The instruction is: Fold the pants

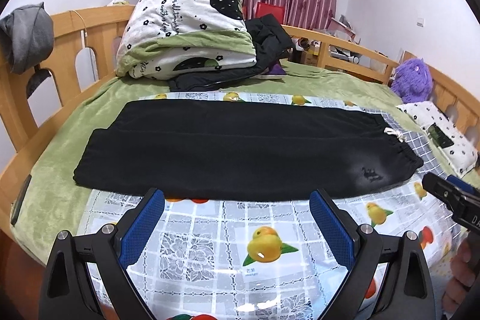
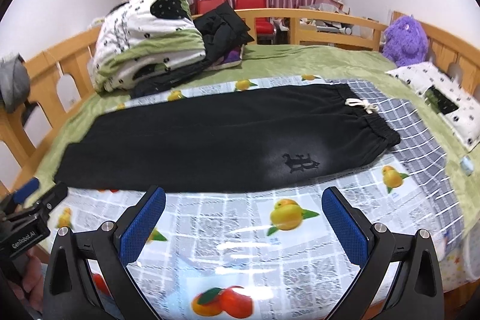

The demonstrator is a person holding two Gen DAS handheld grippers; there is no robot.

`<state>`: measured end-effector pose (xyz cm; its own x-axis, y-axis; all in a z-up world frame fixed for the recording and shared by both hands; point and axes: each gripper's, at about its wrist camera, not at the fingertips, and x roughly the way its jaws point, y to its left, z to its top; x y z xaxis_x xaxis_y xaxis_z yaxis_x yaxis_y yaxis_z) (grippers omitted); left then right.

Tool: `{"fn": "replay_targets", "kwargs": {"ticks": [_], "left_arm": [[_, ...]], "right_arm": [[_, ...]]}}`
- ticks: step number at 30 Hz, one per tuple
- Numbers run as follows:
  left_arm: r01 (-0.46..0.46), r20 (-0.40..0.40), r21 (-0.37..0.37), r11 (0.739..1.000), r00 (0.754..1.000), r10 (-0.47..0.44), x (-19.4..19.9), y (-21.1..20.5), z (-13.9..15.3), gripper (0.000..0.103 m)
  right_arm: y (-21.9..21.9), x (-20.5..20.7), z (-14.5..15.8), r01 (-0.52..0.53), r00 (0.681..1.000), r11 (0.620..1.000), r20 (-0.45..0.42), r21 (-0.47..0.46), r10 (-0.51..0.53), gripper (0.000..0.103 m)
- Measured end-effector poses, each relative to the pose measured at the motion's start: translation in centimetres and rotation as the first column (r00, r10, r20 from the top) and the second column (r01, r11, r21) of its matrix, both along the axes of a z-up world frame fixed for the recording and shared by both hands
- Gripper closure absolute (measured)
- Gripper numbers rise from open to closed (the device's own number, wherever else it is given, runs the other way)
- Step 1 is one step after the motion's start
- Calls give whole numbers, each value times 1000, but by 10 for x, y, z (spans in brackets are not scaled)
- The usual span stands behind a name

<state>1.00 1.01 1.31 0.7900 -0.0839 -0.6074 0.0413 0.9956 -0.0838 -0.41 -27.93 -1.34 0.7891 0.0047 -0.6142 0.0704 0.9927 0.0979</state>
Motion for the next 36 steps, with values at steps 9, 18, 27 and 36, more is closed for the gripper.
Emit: {"fn": "replay_targets", "kwargs": {"ticks": [9,18,27,36], "left_arm": [[-83,-16,0,997,996,83,48,66,18,5],[-224,-235,-145,964,954,186,96,132,-100,11],[-279,-253,-311,909,946,204,118,171,-157,14],[-385,-292,-391,836,913,284,160,191,-161,94]], "right_arm": [[-63,33,14,62,996,994,74,-90,-55,1],[-161,98,-85,137,972,989,-199,57,-123,24],[-195,108,-148,208,960,951,-233,230,-154,24],[-196,153,-161,237,957,925,-235,297,-170,82]]}}
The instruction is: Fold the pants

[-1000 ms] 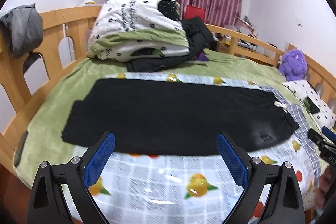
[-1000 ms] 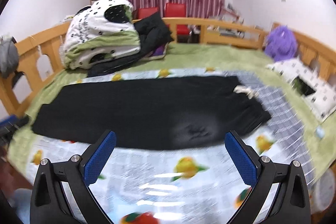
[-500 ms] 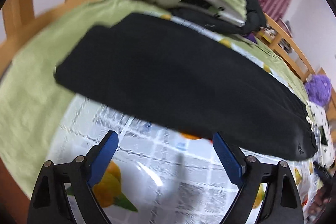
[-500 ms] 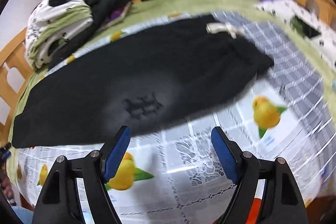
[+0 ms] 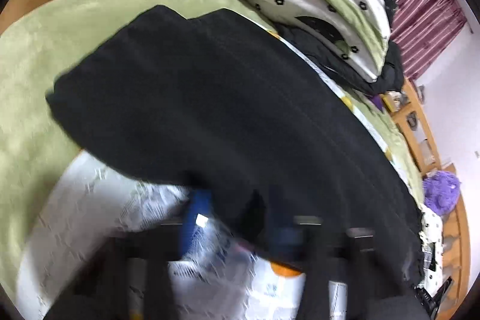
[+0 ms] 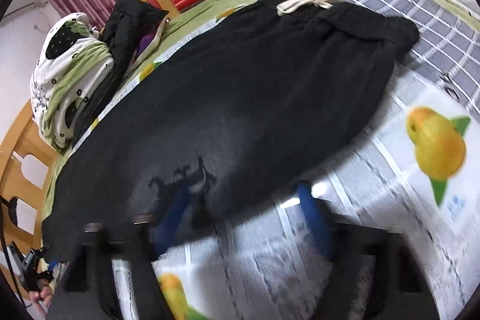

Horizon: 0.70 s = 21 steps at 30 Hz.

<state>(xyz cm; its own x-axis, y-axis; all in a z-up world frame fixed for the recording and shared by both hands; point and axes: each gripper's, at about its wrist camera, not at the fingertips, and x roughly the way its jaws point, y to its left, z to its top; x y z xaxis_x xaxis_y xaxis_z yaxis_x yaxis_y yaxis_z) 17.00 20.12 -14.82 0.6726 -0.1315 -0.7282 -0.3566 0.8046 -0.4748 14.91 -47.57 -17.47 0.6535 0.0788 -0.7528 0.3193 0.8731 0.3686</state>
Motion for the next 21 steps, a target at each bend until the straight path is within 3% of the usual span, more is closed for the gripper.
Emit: {"fn": "replay_targets", "kwargs": {"ticks": [3,7,9,14,18,21], "left_arm": [[33,57,-10,999,998,-32,7,6,18,96],[70,147,69,995,986,-80,29,2,61,96],[84,188,109,991,977,-103,54,-2,81,96],[72,255,173,982,960,-115,118,-6,101,96],[50,272,222,974,956,-111,176,-16,103,96],[64,195,250,966,974,-115,218,-30,84,94]], "right_arm": [[7,13,22,-31,998,998,50,-47,33,89],[19,41,71,-94,986,986,124,-139,111,90],[19,63,91,-113,978,982,160,-150,137,91],[10,142,125,-109,968,982,207,-153,140,91],[15,213,125,-98,973,972,187,-212,139,91],[9,262,99,-72,989,989,120,-130,88,86]]}}
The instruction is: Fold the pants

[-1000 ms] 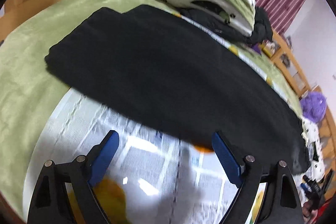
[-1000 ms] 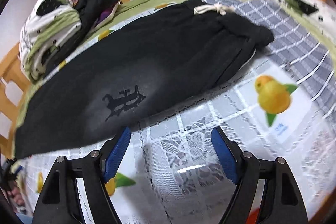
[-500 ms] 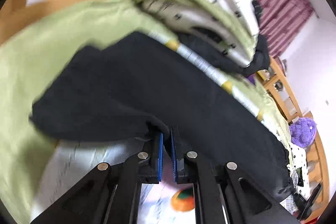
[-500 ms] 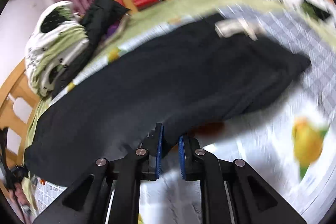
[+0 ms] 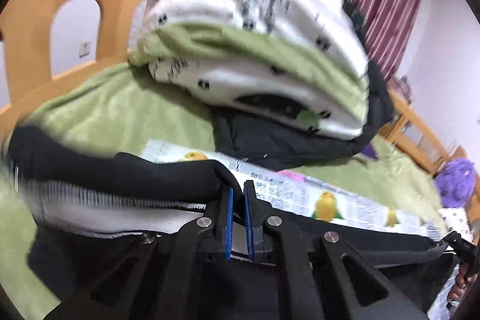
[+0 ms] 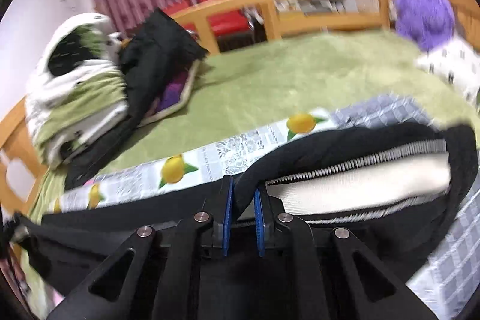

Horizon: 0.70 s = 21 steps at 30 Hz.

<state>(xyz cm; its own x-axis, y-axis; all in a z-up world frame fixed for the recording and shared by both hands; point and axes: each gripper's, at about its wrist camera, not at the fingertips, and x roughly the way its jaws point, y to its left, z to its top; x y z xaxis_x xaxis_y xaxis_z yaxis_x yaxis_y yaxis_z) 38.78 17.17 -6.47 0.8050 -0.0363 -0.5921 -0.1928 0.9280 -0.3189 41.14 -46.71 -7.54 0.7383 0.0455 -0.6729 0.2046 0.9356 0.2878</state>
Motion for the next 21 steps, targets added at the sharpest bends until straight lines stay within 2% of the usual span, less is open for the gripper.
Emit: {"fn": "replay_targets", "kwargs": {"ticks": [2,4,6,7,10,11,14,16,18,21], "left_arm": [[-20,-61,8,1000,998,21,9,-4,-14,90],[-24,-95,19,1000,995,26,9,-7,-22,74],[-41,-92,31,999,995,44,-11,-7,-21,41],[-44,-82,35,998,996,47,-18,-6,-18,37],[-29,-80,63,998,996,34,-55,-3,-11,34],[-18,-96,62,998,995,24,-75,-1,-12,33],[3,-137,0,1000,991,-3,-113,6,-24,31],[14,-174,-55,998,984,-23,-143,12,-43,31],[8,-204,-98,995,979,-28,-164,15,-64,31],[-3,-237,-160,987,971,-36,-170,19,-90,32]], "right_arm": [[-1,19,-17,3,998,1000,-55,-1,-3,69],[3,18,-24,-6,997,1000,-77,-27,4,58],[6,-3,-24,-26,997,998,-73,-56,22,54],[8,-18,-22,-31,997,997,-66,-74,26,50],[10,-66,-22,-26,998,994,-61,-102,20,37],[10,-82,-24,-29,998,995,-64,-100,23,37],[6,-133,-38,-35,996,994,-90,-100,26,37],[-1,-166,-52,-1,994,996,-110,-84,-8,36],[-13,-192,-73,37,990,999,-137,-7,-38,36],[-32,-207,-101,89,982,988,-177,126,-65,36]]}}
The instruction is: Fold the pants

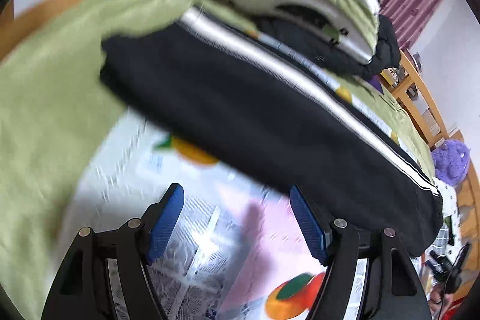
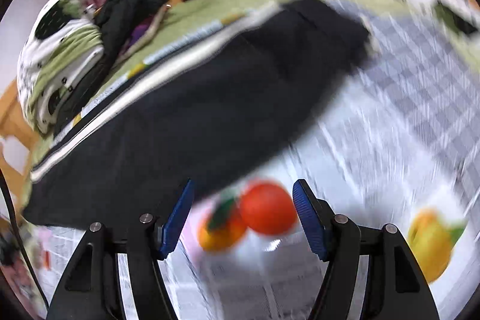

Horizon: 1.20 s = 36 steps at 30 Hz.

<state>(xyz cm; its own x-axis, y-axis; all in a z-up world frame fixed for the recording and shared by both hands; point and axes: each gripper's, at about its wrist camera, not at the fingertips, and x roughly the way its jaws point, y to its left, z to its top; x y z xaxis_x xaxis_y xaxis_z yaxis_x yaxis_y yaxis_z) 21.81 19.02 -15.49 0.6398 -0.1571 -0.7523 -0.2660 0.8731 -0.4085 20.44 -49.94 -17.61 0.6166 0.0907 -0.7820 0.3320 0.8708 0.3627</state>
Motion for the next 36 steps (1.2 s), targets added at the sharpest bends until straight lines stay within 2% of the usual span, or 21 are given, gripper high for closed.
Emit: {"fn": "replay_targets", "kwargs": {"ticks": [4,8,10,13,14,15,16,17,18,21,24,27,32,34,36], "left_arm": [[-29,50,-30,999,998,31,20,5,-4,32],[-84,63,-167,982,993,96,47,20,-12,33],[-98,64,-165,981,992,110,60,20,-14,35],[-119,52,-145,982,990,127,75,16,-14,45],[-130,45,-135,982,989,137,78,16,-13,58],[-139,31,-116,984,989,143,81,15,-13,76],[-135,10,-92,987,991,136,85,14,-13,82],[-119,7,-81,990,993,120,85,14,-12,90],[-90,17,-56,994,996,91,83,12,-6,91],[-29,61,9,1000,998,29,62,3,22,91],[25,65,12,1000,998,-25,31,-3,44,91],[70,54,42,997,996,-72,-12,-9,53,91],[125,2,0,992,992,-125,-88,-19,46,91],[146,-7,26,989,989,-146,-104,-28,44,90],[164,-29,89,982,986,-162,-113,-38,39,90]], "right_arm": [[-12,8,-2,18,998,997,56,81,-23,35],[-30,39,-9,40,994,981,94,191,-59,35],[-34,59,-14,54,993,980,95,191,-73,35],[-33,88,-14,73,991,985,101,157,-90,35],[-33,95,-13,90,990,985,94,145,-105,44],[-34,99,-13,126,988,985,74,118,-135,54],[-37,104,-13,155,986,984,48,88,-159,84],[-40,101,-11,153,986,983,51,105,-159,88],[-43,94,-8,162,984,980,58,111,-170,93],[-46,56,22,129,979,983,141,128,-147,96],[-38,11,54,107,980,993,167,40,-113,96],[-38,-34,71,81,987,997,140,-2,-80,96],[-58,-125,64,70,995,997,75,-24,-68,96],[-59,-146,53,74,996,997,49,-31,-72,96],[-64,-156,36,86,996,996,27,-18,-85,95]]}}
